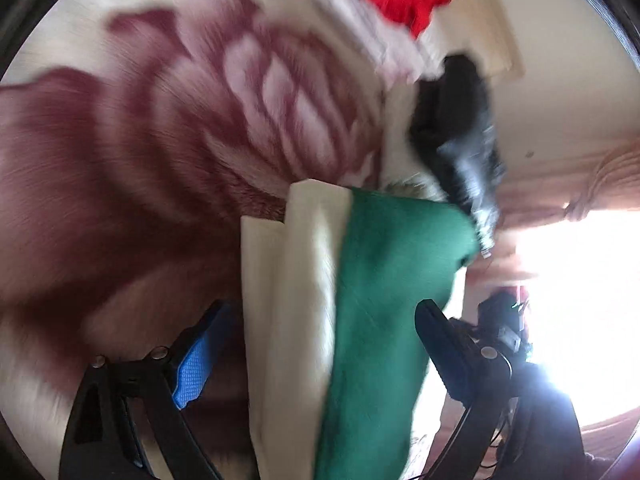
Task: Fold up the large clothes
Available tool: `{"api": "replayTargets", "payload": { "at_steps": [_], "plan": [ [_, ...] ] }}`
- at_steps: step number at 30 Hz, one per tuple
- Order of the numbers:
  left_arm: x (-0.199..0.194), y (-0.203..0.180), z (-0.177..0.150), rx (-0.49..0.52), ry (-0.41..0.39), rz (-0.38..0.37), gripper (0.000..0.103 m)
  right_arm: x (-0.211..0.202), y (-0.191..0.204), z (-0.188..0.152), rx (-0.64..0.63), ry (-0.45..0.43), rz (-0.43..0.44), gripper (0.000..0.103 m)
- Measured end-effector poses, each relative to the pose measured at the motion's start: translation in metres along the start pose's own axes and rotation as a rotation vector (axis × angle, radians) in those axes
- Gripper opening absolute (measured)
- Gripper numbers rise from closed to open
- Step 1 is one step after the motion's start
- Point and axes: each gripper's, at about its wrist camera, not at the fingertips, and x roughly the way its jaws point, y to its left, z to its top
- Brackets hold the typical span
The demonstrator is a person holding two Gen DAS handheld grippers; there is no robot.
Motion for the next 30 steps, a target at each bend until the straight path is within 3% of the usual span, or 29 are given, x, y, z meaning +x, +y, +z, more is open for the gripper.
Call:
{"api": "replayTargets", "payload": {
  "at_steps": [3, 6, 7, 8, 9, 10, 11, 12, 13, 15, 16, 18, 20, 22, 23, 24, 26, 30],
  "plan": [
    [0.035, 0.002, 0.012, 0.042, 0.083, 0.019, 0.093, 0.019, -0.002, 0.014, 0.011, 0.027, 0.077, 0.097],
    [0.037, -0.008, 0.016, 0.097, 0.069, 0.036, 0.092, 0.038, -0.01, 0.032, 0.05, 0.032, 0.172, 0.103],
    [0.037, -0.011, 0.016, 0.11, 0.053, 0.04, 0.08, 0.041, -0.009, 0.036, 0.044, 0.032, 0.204, 0.103],
    [0.035, -0.014, 0.017, 0.13, 0.027, 0.042, 0.053, 0.042, -0.006, 0.04, 0.033, 0.037, 0.246, 0.103],
    [0.035, -0.013, 0.017, 0.133, 0.016, 0.05, 0.038, 0.044, -0.001, 0.043, 0.031, 0.041, 0.293, 0.103],
    [0.035, -0.01, 0.018, 0.118, 0.009, 0.048, 0.027, 0.045, 0.003, 0.045, 0.031, 0.041, 0.34, 0.101],
    [0.032, -0.007, 0.017, 0.107, -0.002, 0.019, 0.021, 0.046, 0.009, 0.049, 0.022, 0.032, 0.37, 0.088],
    [0.031, -0.005, 0.017, 0.1, -0.012, 0.016, 0.021, 0.048, 0.016, 0.05, 0.008, 0.025, 0.359, 0.063],
    [0.03, -0.002, 0.017, 0.092, -0.01, 0.012, 0.021, 0.05, 0.021, 0.049, -0.008, 0.017, 0.315, 0.051],
    [0.023, -0.001, 0.017, 0.063, 0.007, -0.014, 0.023, 0.054, 0.023, 0.05, 0.016, 0.012, 0.229, 0.046],
    [0.02, -0.001, 0.018, 0.037, 0.016, -0.011, 0.029, 0.051, 0.023, 0.048, 0.025, 0.0, 0.197, 0.048],
    [0.0, -0.006, 0.01, 0.009, 0.007, -0.022, 0.046, 0.044, 0.027, 0.04, 0.059, -0.013, 0.162, 0.065],
    [-0.023, -0.017, 0.002, 0.015, -0.027, -0.086, 0.079, 0.016, 0.023, 0.025, 0.078, -0.065, 0.16, 0.068],
    [-0.052, -0.028, -0.011, 0.024, -0.081, -0.144, 0.081, -0.024, 0.014, 0.003, 0.087, -0.127, 0.168, 0.078],
    [-0.064, -0.033, -0.018, 0.031, -0.101, -0.182, 0.081, -0.038, 0.01, -0.007, 0.098, -0.144, 0.172, 0.091],
    [-0.077, -0.038, -0.026, 0.037, -0.117, -0.197, 0.081, -0.055, 0.004, -0.018, 0.124, -0.139, 0.207, 0.096],
    [-0.103, -0.05, -0.047, 0.052, -0.129, -0.259, 0.082, -0.086, -0.012, -0.043, 0.153, -0.137, 0.239, 0.096],
    [-0.15, -0.067, -0.105, 0.099, -0.13, -0.256, 0.082, -0.114, -0.024, -0.105, 0.11, -0.068, 0.119, 0.096]
  ]
}}
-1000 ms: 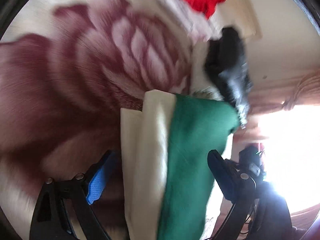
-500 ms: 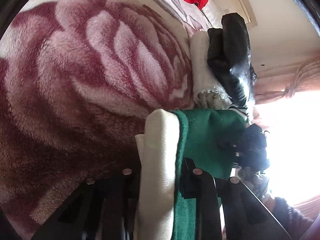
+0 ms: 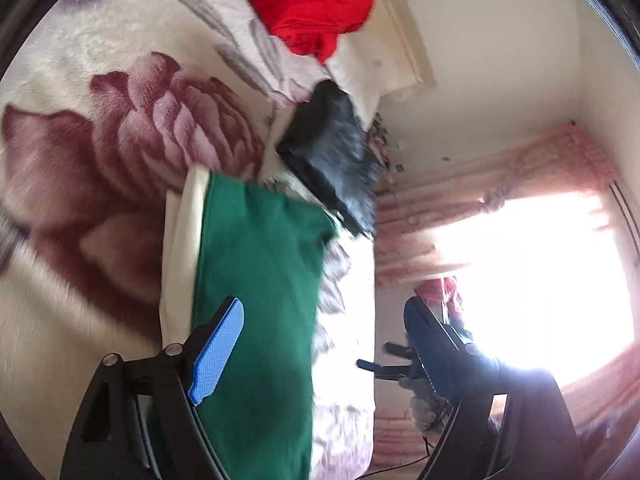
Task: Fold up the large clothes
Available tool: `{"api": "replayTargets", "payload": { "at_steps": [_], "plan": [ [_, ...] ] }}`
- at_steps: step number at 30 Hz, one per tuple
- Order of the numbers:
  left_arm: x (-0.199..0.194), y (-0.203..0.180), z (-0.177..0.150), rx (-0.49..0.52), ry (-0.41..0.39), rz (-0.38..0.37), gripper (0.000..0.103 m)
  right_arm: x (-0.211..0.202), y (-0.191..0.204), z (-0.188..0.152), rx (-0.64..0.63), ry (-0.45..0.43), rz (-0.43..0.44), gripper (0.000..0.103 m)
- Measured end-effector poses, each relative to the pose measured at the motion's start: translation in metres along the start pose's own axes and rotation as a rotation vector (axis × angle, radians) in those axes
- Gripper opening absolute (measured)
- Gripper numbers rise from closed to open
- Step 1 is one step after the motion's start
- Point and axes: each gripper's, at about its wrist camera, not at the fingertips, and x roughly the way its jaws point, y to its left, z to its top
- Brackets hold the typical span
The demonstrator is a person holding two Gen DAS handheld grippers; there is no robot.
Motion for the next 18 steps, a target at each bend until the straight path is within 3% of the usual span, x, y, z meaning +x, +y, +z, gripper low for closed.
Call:
{"api": "replayTargets", "payload": {
  "at_steps": [5, 9, 11, 14, 16, 17, 18],
  "plan": [
    [-0.041, -0.017, -0.098, 0.046, 0.061, 0.233, 0.082, 0.007, -0.038, -0.11, 0.027, 0.166, -0.051, 0.096],
    [-0.051, 0.016, -0.185, -0.058, 0.166, 0.379, 0.082, 0.037, -0.085, -0.21, 0.144, 0.303, -0.032, 0.096],
    [-0.049, 0.039, -0.229, -0.105, 0.231, 0.468, 0.082, 0.057, -0.109, -0.259, 0.199, 0.374, -0.063, 0.096],
    [-0.044, 0.061, -0.273, -0.152, 0.276, 0.517, 0.08, 0.079, -0.133, -0.312, 0.252, 0.412, -0.098, 0.096],
    [-0.04, 0.065, -0.283, -0.133, 0.255, 0.553, 0.079, 0.09, -0.142, -0.337, 0.292, 0.41, -0.097, 0.08],
    [-0.04, 0.064, -0.284, -0.118, 0.239, 0.569, 0.068, 0.096, -0.143, -0.345, 0.309, 0.41, -0.084, 0.053],
    [-0.038, 0.065, -0.282, -0.115, 0.234, 0.593, 0.051, 0.096, -0.142, -0.351, 0.288, 0.394, -0.131, 0.041]
  ]
}}
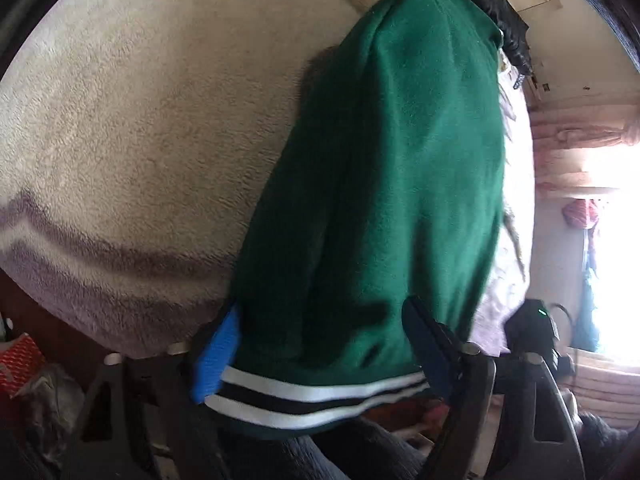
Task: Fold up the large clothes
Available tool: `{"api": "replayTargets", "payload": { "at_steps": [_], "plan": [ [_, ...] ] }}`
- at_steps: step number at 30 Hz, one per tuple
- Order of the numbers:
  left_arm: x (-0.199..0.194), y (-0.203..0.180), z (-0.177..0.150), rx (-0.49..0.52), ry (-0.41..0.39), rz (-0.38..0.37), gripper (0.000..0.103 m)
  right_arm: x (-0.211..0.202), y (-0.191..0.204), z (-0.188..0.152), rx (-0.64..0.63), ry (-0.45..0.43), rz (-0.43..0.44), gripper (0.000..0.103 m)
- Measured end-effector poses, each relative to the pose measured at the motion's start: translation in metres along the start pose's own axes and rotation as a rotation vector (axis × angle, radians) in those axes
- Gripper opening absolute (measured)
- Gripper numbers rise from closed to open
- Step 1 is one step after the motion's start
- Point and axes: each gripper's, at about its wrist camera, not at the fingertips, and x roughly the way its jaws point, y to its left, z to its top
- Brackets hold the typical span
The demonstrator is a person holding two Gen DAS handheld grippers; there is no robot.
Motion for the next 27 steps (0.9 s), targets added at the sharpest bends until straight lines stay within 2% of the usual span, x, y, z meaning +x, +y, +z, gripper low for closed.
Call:
{"api": "replayTargets", "payload": {
  "at_steps": [1, 2, 3, 4, 7, 8, 9, 10, 11, 12, 13, 14, 16, 19, 21, 24, 25, 26, 27],
  "plan": [
    [0.001, 0.002, 0.002, -0.011, 0.003, 0.026, 0.031, -0.002, 0.0, -0.004, -0.014, -0.034, -0.036, 0.033],
    [-0.002, 0.005, 0.004, -0.024, -0.006, 0.01, 0.025, -0.004, -0.004, -0.007, -0.008, -0.05, -0.059, 0.021],
    [-0.004, 0.007, 0.003, -0.019, -0.014, -0.004, 0.024, -0.007, -0.01, -0.009, 0.015, -0.064, -0.051, 0.012],
    [-0.004, 0.01, 0.0, -0.005, -0.011, -0.009, 0.023, -0.011, -0.018, -0.013, 0.038, -0.076, -0.034, 0.009],
    [-0.004, 0.015, -0.005, 0.005, -0.003, -0.021, 0.023, -0.017, -0.018, -0.018, -0.003, -0.097, -0.098, 0.008],
    [-0.008, 0.017, -0.002, -0.015, 0.007, -0.041, 0.027, -0.016, -0.015, -0.019, -0.017, -0.092, -0.1, 0.008],
    [-0.012, 0.019, 0.0, -0.033, 0.018, -0.064, 0.028, -0.016, -0.012, -0.018, -0.039, -0.083, -0.093, 0.011],
    [-0.013, 0.022, 0.002, -0.054, 0.034, -0.101, 0.033, -0.019, -0.009, -0.017, -0.058, -0.066, -0.076, 0.014],
    [-0.018, 0.027, 0.003, -0.073, 0.038, -0.144, 0.046, -0.021, -0.004, -0.013, -0.066, -0.052, -0.063, 0.029],
    [-0.022, 0.033, 0.002, -0.08, 0.029, -0.194, 0.056, -0.024, -0.005, -0.01, -0.072, -0.04, -0.047, 0.061],
    [-0.025, 0.037, 0.0, -0.076, 0.02, -0.208, 0.078, -0.027, -0.011, -0.007, -0.075, -0.043, -0.012, 0.079],
    [-0.023, 0.041, -0.002, -0.061, 0.016, -0.198, 0.084, -0.031, -0.018, -0.002, -0.076, -0.054, 0.029, 0.1],
    [-0.002, 0.048, -0.004, -0.03, 0.06, -0.19, 0.084, -0.025, -0.026, 0.01, -0.07, -0.028, 0.121, 0.1],
    [0.037, 0.042, -0.005, -0.002, 0.174, -0.234, 0.084, -0.009, -0.032, 0.025, -0.08, 0.013, 0.17, 0.103],
    [0.05, 0.031, -0.003, 0.052, 0.182, -0.224, 0.085, -0.002, -0.035, 0.026, -0.071, 0.024, 0.208, 0.103],
    [0.052, 0.024, 0.0, 0.07, 0.161, -0.206, 0.085, 0.004, -0.037, 0.021, -0.058, -0.001, 0.263, 0.103],
    [0.049, 0.022, -0.002, 0.08, 0.146, -0.195, 0.081, 0.009, -0.037, 0.019, -0.05, -0.007, 0.275, 0.103],
    [0.045, 0.019, -0.004, 0.095, 0.128, -0.162, 0.067, 0.014, -0.038, 0.017, -0.041, -0.014, 0.288, 0.098],
    [0.041, 0.013, -0.006, 0.109, 0.113, -0.13, 0.06, 0.014, -0.038, 0.015, -0.024, -0.02, 0.296, 0.089]
  ]
}}
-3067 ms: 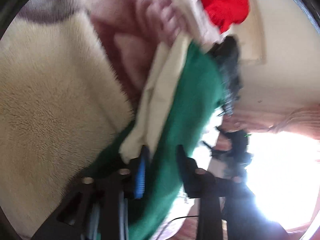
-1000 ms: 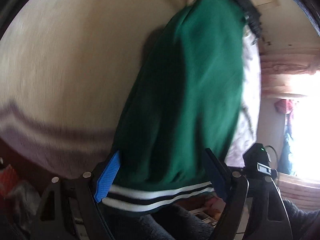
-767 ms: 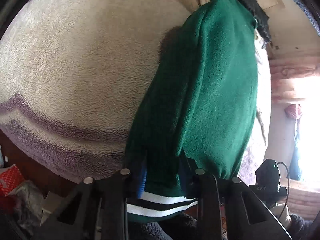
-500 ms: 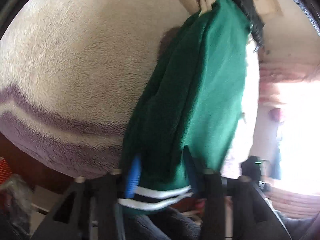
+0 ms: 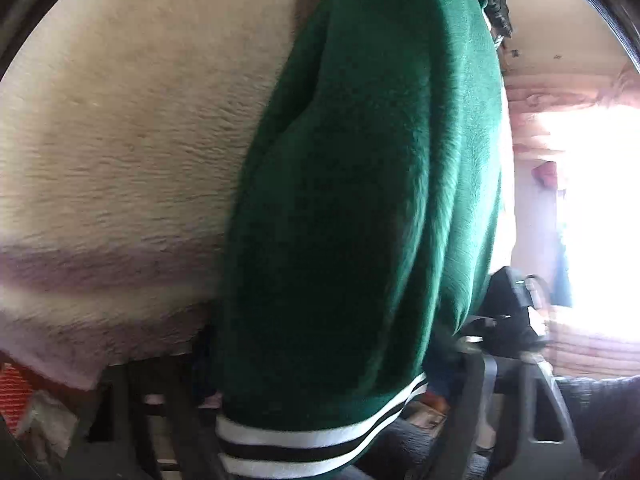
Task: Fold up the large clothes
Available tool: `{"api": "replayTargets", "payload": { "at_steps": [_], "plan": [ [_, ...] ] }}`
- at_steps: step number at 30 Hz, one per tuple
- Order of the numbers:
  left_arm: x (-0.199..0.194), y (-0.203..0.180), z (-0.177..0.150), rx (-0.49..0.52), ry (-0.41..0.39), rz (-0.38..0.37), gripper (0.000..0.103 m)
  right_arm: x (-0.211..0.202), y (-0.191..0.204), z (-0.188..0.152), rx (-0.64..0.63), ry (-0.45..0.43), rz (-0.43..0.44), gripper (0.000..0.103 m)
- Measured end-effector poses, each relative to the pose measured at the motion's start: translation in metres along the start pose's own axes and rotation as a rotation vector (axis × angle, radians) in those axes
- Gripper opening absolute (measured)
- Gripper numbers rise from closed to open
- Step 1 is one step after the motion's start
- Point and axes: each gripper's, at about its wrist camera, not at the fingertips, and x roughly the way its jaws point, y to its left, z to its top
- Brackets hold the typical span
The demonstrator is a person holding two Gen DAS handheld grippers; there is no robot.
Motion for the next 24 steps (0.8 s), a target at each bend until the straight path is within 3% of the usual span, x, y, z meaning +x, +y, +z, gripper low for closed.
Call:
{"api": "replayTargets", "payload": {
  "at_steps": [1, 2, 3, 4, 6, 12, 16, 21, 24],
  "plan": [
    [-0.003, -0.005, -0.003, 0.015, -0.013, 0.023, 0.052, -0.002, 0.001, -0.001, 0.009, -0.009, -0.002, 0.084],
    [-0.007, -0.011, -0.005, 0.032, -0.025, 0.045, 0.046, -0.002, 0.003, -0.004, 0.011, -0.015, -0.006, 0.071],
    [-0.01, -0.019, -0.006, 0.047, -0.03, 0.067, 0.043, -0.003, 0.0, -0.009, 0.015, -0.021, -0.002, 0.048],
    [-0.013, -0.028, -0.007, 0.059, -0.033, 0.087, 0.039, -0.007, -0.002, -0.014, 0.021, -0.02, 0.027, 0.036],
    [-0.022, -0.042, -0.007, 0.072, -0.038, 0.1, 0.034, -0.016, 0.001, -0.022, 0.02, -0.032, 0.044, 0.027],
    [-0.08, -0.059, -0.005, -0.043, -0.098, -0.052, 0.028, -0.039, 0.037, -0.041, -0.021, -0.048, 0.091, 0.024],
    [-0.112, -0.091, 0.009, -0.05, -0.145, -0.093, 0.028, -0.078, 0.069, -0.055, -0.097, -0.068, 0.142, 0.023],
    [-0.138, -0.121, 0.06, -0.053, -0.228, -0.207, 0.028, -0.146, 0.125, -0.056, -0.176, -0.145, 0.222, 0.023],
    [-0.142, -0.128, 0.105, -0.046, -0.278, -0.26, 0.028, -0.177, 0.165, -0.026, -0.205, -0.214, 0.265, 0.023]
  ]
}}
